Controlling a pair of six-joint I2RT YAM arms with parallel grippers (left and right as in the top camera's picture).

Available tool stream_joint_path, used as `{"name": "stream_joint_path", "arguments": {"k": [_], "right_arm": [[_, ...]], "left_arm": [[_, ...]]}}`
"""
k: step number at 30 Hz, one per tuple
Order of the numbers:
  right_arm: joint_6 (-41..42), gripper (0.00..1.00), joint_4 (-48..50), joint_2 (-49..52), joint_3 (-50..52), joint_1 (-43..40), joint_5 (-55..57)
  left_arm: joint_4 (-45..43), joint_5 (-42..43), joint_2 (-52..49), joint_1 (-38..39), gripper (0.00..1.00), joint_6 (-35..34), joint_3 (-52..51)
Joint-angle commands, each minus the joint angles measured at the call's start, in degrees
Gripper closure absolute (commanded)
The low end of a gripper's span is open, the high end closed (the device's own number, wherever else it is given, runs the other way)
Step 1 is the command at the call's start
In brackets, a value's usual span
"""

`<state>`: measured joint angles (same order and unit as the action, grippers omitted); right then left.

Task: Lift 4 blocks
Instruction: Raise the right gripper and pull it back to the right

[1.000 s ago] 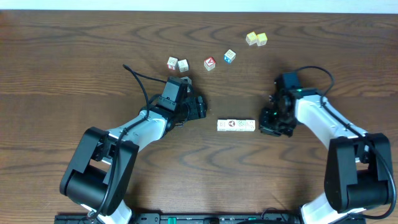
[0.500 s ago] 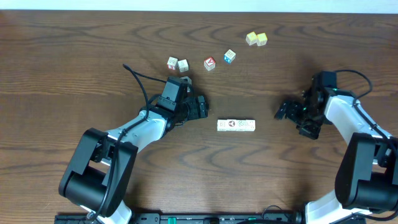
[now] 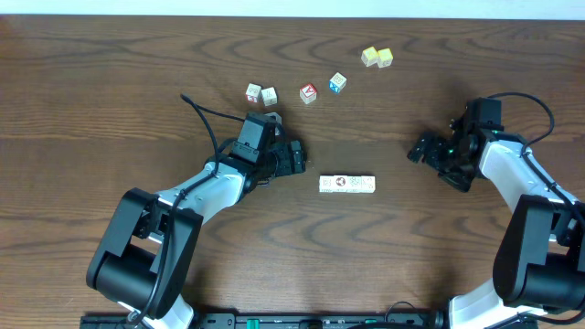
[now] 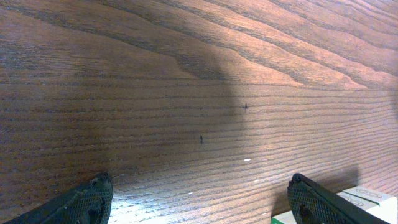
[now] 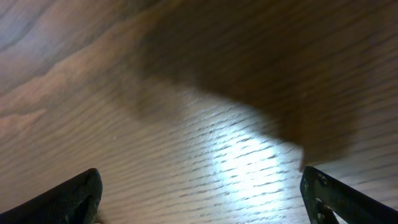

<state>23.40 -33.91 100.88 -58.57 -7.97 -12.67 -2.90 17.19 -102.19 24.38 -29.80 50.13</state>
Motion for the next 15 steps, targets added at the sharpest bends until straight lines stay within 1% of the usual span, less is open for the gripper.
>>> {"name": "stream_joint_path", "arguments": {"k": [1,12,15], "right_arm": [[-0.31,0.01,1.07,0.50,-0.74,-0.39,4.61],[-0.17,0.01,1.92,0.50,-0.74,-0.35,5.09],[2.12,0.01,2.38,0.50,-0.74,-0.26,5.07]], "left_arm": [[0.66,-1.01,0.39,-0.20,0.10,0.35,-0.09],[0.66,-1.01,0.39,-0.20,0.10,0.35,-0.09],[0.66,-1.01,0.39,-0.20,0.10,0.35,-0.09]]}}
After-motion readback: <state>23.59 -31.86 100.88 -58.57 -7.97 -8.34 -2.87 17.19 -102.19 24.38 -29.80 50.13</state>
